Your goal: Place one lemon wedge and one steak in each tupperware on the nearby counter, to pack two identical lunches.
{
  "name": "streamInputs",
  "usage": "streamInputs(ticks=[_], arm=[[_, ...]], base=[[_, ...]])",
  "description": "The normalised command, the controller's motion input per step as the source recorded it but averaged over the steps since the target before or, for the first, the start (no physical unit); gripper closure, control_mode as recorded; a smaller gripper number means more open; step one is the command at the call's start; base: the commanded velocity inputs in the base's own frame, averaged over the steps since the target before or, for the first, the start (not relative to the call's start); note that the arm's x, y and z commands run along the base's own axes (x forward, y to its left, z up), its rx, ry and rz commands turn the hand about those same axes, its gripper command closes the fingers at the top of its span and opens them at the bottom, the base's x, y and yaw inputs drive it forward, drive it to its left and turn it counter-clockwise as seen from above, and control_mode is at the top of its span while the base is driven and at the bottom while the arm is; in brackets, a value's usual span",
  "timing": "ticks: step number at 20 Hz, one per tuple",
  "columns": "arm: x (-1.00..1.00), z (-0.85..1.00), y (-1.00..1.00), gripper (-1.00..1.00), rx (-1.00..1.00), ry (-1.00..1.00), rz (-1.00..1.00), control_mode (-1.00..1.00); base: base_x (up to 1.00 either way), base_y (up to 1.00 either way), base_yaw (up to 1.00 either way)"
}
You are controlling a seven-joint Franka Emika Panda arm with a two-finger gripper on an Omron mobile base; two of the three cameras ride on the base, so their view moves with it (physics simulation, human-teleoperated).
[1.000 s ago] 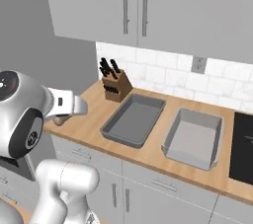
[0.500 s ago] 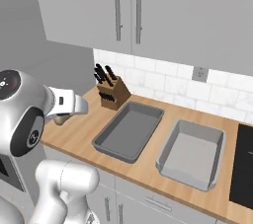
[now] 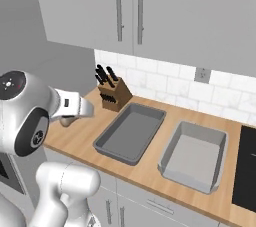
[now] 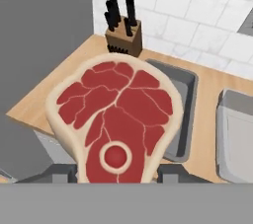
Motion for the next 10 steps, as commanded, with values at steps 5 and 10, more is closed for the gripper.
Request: streamInputs(ticks=[5,10], arm=[[0.34,-0.39,-0.28,1.0,0.0,0.03,-0.13,-1.0],[0.24,-0.32,-0.12,1.0,0.0,0.03,-0.05,-1.0]], base=[[0.0,0.0,0.0],[0.0,0.0,0.0]])
